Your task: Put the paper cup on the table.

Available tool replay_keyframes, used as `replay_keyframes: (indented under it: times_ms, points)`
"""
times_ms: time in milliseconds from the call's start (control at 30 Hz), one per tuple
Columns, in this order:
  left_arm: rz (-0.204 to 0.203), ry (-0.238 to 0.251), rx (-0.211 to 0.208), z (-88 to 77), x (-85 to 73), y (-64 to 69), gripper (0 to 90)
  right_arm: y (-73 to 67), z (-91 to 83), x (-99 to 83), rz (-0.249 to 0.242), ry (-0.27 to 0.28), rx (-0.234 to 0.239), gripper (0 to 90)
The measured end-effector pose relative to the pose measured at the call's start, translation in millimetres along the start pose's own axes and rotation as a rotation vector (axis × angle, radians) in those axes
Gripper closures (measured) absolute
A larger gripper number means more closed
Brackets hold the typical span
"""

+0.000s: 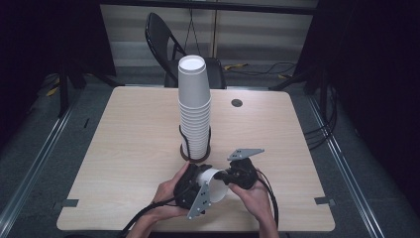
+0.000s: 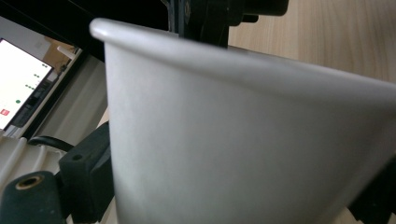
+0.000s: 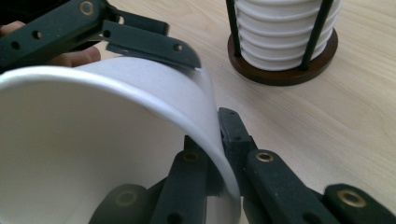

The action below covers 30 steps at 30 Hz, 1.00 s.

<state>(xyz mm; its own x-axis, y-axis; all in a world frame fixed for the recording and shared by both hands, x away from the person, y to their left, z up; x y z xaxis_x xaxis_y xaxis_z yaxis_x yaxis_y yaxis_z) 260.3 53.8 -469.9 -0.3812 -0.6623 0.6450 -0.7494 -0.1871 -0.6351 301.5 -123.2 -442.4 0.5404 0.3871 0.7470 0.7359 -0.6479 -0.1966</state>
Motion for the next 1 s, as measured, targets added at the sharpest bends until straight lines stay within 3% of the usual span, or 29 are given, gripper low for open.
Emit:
replay_keyframes:
  times_ms: [233, 333, 867, 1000]
  points:
    - [-0.043, 0.028, -0.013, 0.7, 0.7, -1.7, 9.1, 2.8, 5.5, 1.4, 0.039, 0.003, 0.039, 88.6]
    - [-0.034, 0.029, -0.010, 1.0, 2.6, -0.1, 9.5, 2.2, 8.7, 1.8, 0.041, -0.008, 0.055, 88.8]
    - [-0.034, 0.029, -0.001, 4.2, 9.6, 0.8, 10.4, -0.3, 8.0, -0.5, 0.050, -0.005, 0.034, 88.3]
    - [-0.078, 0.045, 0.007, 3.6, 6.9, -0.7, 10.8, -0.9, 8.8, -1.1, 0.076, 0.006, 0.024, 87.8]
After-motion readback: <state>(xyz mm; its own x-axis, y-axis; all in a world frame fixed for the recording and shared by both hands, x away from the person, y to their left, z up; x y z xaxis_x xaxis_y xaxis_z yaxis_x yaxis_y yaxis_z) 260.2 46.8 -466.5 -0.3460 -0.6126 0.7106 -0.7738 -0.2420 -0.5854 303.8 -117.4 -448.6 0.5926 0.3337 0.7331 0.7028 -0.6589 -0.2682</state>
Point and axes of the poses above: each handheld gripper's, and its own axes: z roughly forward along the jaws, x roughly out of its top, y roughly to its right, the point moved 1 cm from there along z, roughly forward along the jaws, and after that the axes turned 2 degrees about -x, right-handed, at the moved point
